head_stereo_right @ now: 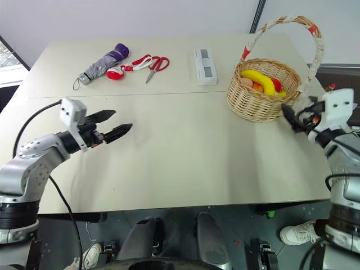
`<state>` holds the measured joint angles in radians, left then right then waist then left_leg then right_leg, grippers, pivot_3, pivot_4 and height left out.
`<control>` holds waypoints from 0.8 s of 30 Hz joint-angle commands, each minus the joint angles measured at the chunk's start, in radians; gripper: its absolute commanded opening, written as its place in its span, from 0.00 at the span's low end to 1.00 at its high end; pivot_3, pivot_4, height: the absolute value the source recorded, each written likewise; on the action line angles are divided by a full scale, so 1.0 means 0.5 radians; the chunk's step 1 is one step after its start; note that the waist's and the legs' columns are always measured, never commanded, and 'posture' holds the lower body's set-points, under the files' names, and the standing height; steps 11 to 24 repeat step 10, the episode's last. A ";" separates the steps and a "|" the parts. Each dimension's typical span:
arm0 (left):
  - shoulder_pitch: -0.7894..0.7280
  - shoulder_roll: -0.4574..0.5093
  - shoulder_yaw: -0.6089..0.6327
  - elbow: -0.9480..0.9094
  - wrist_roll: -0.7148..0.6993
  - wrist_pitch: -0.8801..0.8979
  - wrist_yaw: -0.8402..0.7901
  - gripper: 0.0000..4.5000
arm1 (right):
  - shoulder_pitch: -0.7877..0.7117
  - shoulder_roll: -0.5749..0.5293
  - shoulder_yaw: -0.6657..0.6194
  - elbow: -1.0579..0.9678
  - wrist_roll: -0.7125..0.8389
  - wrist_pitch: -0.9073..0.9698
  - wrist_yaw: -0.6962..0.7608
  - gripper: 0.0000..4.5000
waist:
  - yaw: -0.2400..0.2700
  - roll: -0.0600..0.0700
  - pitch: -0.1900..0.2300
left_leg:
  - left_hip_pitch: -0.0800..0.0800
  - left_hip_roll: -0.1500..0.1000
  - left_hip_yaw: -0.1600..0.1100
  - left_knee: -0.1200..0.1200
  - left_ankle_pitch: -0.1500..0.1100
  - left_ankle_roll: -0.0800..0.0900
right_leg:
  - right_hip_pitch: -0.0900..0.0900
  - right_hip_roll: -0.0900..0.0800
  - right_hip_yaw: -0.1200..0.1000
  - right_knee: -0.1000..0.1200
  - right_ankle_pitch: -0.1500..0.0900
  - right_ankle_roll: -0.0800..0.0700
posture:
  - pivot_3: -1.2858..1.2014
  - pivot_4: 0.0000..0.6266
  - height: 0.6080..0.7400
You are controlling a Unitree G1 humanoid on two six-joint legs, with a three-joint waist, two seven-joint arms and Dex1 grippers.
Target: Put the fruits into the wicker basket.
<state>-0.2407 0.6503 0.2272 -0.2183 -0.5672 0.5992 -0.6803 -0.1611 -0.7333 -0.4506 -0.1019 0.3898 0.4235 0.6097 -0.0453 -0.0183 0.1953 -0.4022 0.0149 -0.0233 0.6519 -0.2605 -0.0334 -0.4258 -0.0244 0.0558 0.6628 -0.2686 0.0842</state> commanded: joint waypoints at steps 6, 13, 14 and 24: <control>0.293 -0.002 0.235 0.019 0.041 -0.108 0.049 1.00 | 0.055 0.040 0.405 -0.248 0.040 -0.103 0.344 0.88 | 0.007 0.000 0.000 | 0.004 0.001 -0.001 -0.001 0.000 0.000 | 0.002 0.000 0.001 0.001 0.000 0.000 | 0.52 0.24 1.00; 0.379 -0.035 0.245 -0.009 0.051 -0.152 0.065 1.00 | -0.050 0.067 0.479 -0.093 -0.029 -0.214 0.351 0.88 | 0.017 -0.002 -0.001 | 0.002 0.000 -0.001 0.000 0.000 0.000 | 0.003 -0.004 0.001 0.000 0.000 0.000 | 0.52 0.24 1.00; 0.379 -0.035 0.245 -0.009 0.051 -0.152 0.065 1.00 | -0.050 0.067 0.479 -0.093 -0.029 -0.214 0.351 0.88 | 0.017 -0.002 -0.001 | 0.002 0.000 -0.001 0.000 0.000 0.000 | 0.003 -0.004 0.001 0.000 0.000 0.000 | 0.52 0.24 1.00; 0.379 -0.035 0.245 -0.009 0.051 -0.152 0.065 1.00 | -0.050 0.067 0.479 -0.093 -0.029 -0.214 0.351 0.88 | 0.017 -0.002 -0.001 | 0.002 0.000 -0.001 0.000 0.000 0.000 | 0.003 -0.004 0.001 0.000 0.000 0.000 | 0.52 0.24 1.00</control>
